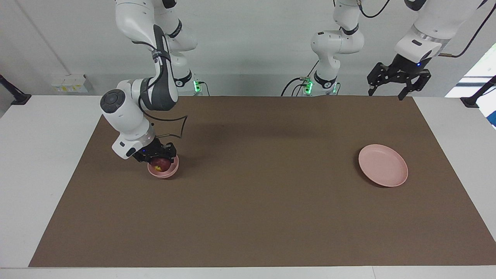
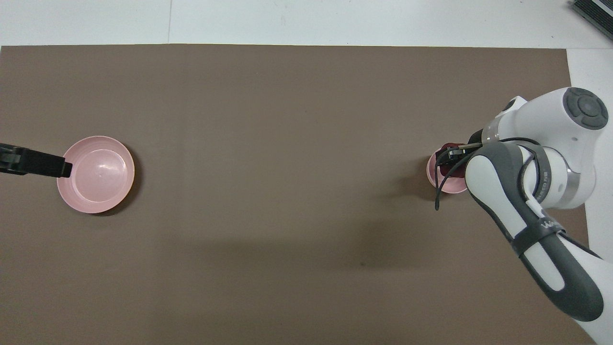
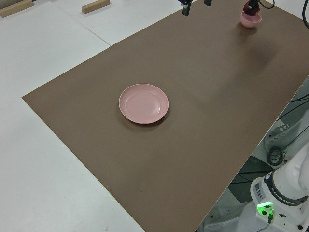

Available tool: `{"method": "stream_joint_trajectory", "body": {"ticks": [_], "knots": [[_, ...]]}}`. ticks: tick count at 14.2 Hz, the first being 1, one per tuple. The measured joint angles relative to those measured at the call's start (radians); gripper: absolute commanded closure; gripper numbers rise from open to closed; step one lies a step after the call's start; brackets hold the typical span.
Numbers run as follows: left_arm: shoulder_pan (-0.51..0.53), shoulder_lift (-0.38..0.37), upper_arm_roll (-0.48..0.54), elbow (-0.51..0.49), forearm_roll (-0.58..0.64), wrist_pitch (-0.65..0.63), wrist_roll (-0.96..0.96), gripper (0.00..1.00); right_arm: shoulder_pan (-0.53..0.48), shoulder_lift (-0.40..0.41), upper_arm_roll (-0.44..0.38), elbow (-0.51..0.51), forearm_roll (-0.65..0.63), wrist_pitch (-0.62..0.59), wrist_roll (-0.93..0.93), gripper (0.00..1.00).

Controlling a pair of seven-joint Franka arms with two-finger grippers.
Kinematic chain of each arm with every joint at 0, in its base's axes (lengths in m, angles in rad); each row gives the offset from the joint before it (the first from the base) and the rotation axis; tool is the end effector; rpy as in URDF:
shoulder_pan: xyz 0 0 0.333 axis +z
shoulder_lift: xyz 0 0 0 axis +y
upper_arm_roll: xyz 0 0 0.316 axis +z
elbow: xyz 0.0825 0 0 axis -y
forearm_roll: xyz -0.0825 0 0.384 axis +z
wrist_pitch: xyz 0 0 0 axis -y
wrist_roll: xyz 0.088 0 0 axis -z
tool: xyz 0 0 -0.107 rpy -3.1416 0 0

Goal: Move apple from plate to bowl

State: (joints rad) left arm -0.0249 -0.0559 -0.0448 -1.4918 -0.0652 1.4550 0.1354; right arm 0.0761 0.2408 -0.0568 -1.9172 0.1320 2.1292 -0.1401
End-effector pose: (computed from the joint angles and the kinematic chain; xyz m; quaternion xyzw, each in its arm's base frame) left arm 0.5223 -0.0449 0.6814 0.9938 -0.1063 0.0105 0.0308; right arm 0.6057 0.0190 0.3671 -0.9977 -0.0446 0.0110 0.0494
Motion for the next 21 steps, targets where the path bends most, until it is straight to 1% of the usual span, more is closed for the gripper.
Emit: {"method": "stream_joint_trajectory", "body": {"ticks": [3,5,9,13,18,19,21], "knots": [[0.003,0.024,0.004,0.101,0.0,-0.103,0.004,0.0,0.0,0.005,0.0,-0.006,-0.001,0.002,0.0,1.0],[0.003,0.039,0.004,0.132,0.001,-0.13,0.004,0.0,-0.001,0.014,-0.001,-0.008,-0.002,0.013,0.0,1.0],[0.0,0.047,0.002,0.14,0.001,-0.149,0.004,0.0,-0.001,0.025,-0.001,-0.009,-0.003,0.015,0.0,1.0],[-0.041,0.045,0.007,0.145,0.068,-0.149,0.003,0.0,-0.002,0.039,-0.002,-0.009,-0.003,0.021,0.0,1.0],[-0.049,0.041,0.012,0.133,0.078,-0.105,-0.056,0.0,-0.002,0.055,-0.002,-0.01,-0.003,0.033,0.0,1.0],[-0.049,0.041,0.013,0.13,0.078,-0.103,-0.061,0.0,-0.002,0.057,-0.002,-0.01,-0.003,0.033,0.0,0.96],[-0.049,0.041,0.016,0.126,0.079,-0.102,-0.063,0.0,-0.002,0.059,-0.002,-0.014,-0.003,0.034,0.0,0.95]]}}
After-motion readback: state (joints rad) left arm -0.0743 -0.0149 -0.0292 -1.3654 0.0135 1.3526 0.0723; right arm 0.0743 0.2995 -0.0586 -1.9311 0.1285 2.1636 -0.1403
